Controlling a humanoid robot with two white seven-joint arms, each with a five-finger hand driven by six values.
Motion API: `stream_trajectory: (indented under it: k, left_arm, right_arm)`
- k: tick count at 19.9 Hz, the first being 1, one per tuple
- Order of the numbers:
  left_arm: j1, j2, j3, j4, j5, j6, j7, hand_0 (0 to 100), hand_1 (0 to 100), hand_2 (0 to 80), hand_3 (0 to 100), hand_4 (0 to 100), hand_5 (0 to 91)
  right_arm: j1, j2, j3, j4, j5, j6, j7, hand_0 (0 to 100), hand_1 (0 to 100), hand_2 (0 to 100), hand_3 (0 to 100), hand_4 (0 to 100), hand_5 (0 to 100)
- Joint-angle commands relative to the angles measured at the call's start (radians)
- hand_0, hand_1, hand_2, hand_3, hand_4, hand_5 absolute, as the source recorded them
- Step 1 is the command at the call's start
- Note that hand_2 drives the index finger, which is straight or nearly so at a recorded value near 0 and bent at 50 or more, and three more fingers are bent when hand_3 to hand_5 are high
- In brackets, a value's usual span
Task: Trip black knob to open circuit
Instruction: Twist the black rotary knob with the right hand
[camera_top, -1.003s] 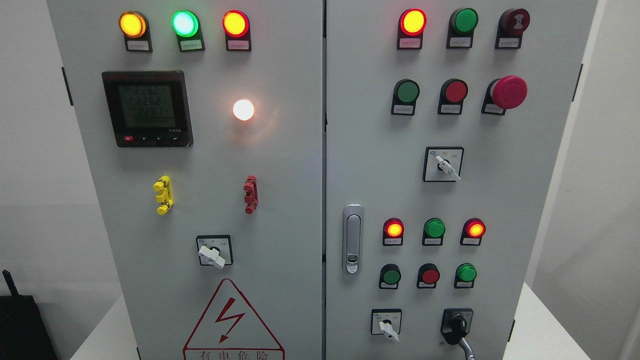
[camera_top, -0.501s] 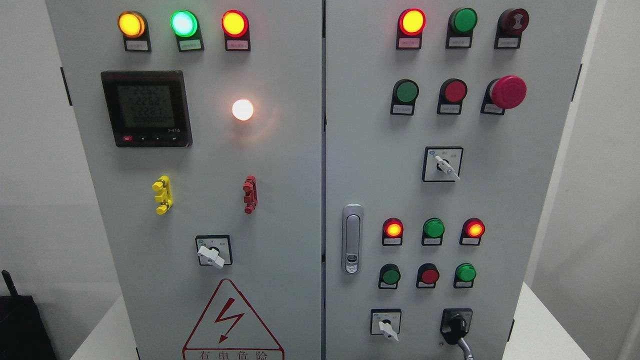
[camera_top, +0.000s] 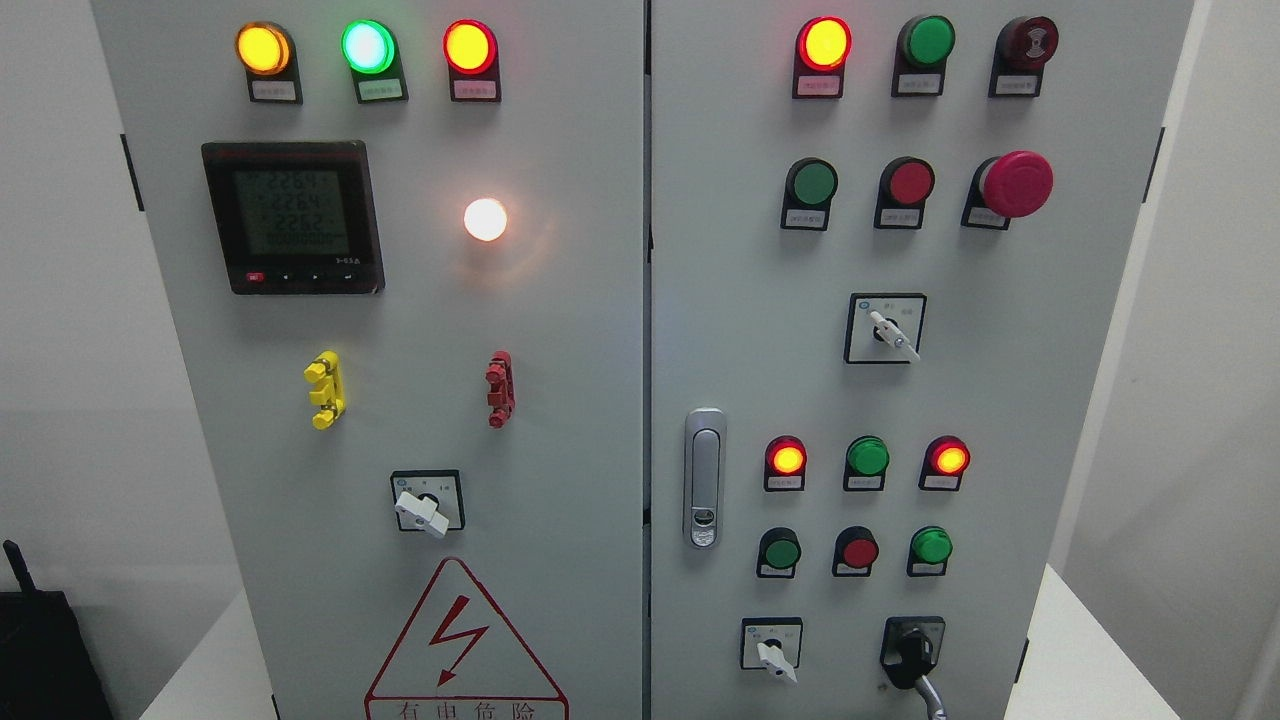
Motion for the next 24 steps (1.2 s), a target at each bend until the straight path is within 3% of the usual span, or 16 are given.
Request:
stream_trajectory:
  k: [1,24]
  left_arm:
    - [0.0,-0.001,0.001,0.001,0.002,0.001,0.0,12,39,0.0,0,0,0.0]
    - [0.0,-0.001,0.001,0.001,0.002,0.001,0.0,12,39,0.0,0,0,0.0]
  right_arm:
    - [-0.019,0.0,0.037,-0.051,0.005,-0.025,0.024,88,94,0,100,100,91]
    - [-0.021,0.0,0.049,-0.077,0.005,-0.025,0.022,88,94,0,100,100,91]
